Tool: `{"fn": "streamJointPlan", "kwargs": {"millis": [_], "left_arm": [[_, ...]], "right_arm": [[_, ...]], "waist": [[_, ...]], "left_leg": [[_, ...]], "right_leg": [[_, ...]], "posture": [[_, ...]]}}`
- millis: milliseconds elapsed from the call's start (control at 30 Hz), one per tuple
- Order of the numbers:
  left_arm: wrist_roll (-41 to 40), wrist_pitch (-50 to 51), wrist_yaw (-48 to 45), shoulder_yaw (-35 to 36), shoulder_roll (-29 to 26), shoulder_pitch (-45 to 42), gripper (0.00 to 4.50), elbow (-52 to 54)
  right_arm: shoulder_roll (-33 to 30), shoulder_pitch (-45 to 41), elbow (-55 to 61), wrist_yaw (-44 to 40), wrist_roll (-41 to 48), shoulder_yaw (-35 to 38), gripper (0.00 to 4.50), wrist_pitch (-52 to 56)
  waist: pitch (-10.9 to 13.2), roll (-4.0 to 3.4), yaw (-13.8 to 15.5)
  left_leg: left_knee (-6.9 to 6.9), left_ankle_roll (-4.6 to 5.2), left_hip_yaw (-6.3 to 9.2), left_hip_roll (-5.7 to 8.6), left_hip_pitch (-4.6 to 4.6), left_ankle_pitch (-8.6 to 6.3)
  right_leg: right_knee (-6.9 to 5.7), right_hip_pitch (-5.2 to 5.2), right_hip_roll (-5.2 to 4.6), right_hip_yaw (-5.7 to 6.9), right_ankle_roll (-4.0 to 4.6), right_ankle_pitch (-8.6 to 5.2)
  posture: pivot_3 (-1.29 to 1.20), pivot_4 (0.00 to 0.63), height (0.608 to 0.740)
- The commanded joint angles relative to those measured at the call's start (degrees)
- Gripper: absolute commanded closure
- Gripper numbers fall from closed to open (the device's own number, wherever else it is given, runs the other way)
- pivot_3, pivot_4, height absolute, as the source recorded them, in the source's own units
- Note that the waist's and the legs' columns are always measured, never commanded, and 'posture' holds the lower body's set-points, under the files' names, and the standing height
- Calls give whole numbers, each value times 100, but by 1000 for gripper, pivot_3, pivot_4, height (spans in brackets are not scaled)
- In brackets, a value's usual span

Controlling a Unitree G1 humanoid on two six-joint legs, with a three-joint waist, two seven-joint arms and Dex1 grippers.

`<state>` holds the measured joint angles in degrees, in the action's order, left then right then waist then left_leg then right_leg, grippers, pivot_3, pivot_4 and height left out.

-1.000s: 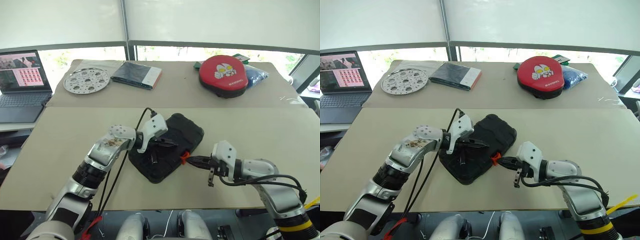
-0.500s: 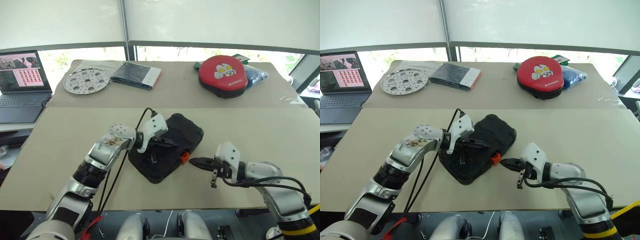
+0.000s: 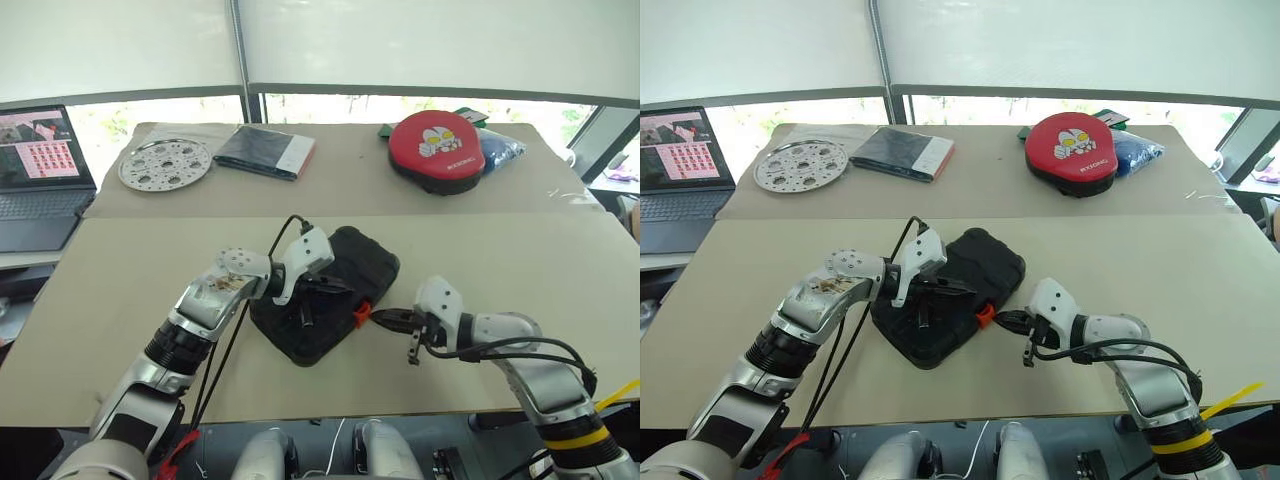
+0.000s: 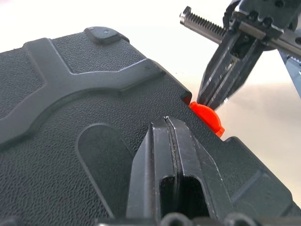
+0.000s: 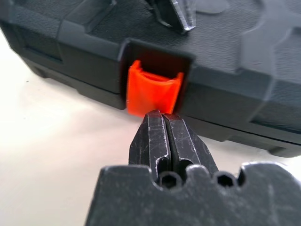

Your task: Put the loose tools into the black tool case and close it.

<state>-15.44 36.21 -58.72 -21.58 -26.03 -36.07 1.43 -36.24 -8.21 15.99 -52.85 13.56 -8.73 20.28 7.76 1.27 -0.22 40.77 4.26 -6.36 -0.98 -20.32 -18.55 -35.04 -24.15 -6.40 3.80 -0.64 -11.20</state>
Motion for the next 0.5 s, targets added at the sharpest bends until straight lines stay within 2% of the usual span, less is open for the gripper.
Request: {"fn": "streamJointPlan", "kwargs": {"millis": [33, 500], "left_arm": [[310, 364, -1, -457, -78, 259, 4472, -445], [356, 621, 142, -500, -104, 394, 4472, -524]], "right_arm": [[113, -222, 222, -9, 161, -41, 4500, 104], [542, -505, 7, 47, 142, -190, 4500, 203]], "waist": [[0, 0, -3], [-1, 2, -51]], "left_leg": [[0, 0, 0, 0, 0, 0], [-5, -9, 1, -11, 1, 5]], "right_leg": [[0, 0, 0, 0, 1, 0], [1, -2, -4, 1, 8, 3]], "posture": [[0, 150, 740], [0, 150, 740]]}}
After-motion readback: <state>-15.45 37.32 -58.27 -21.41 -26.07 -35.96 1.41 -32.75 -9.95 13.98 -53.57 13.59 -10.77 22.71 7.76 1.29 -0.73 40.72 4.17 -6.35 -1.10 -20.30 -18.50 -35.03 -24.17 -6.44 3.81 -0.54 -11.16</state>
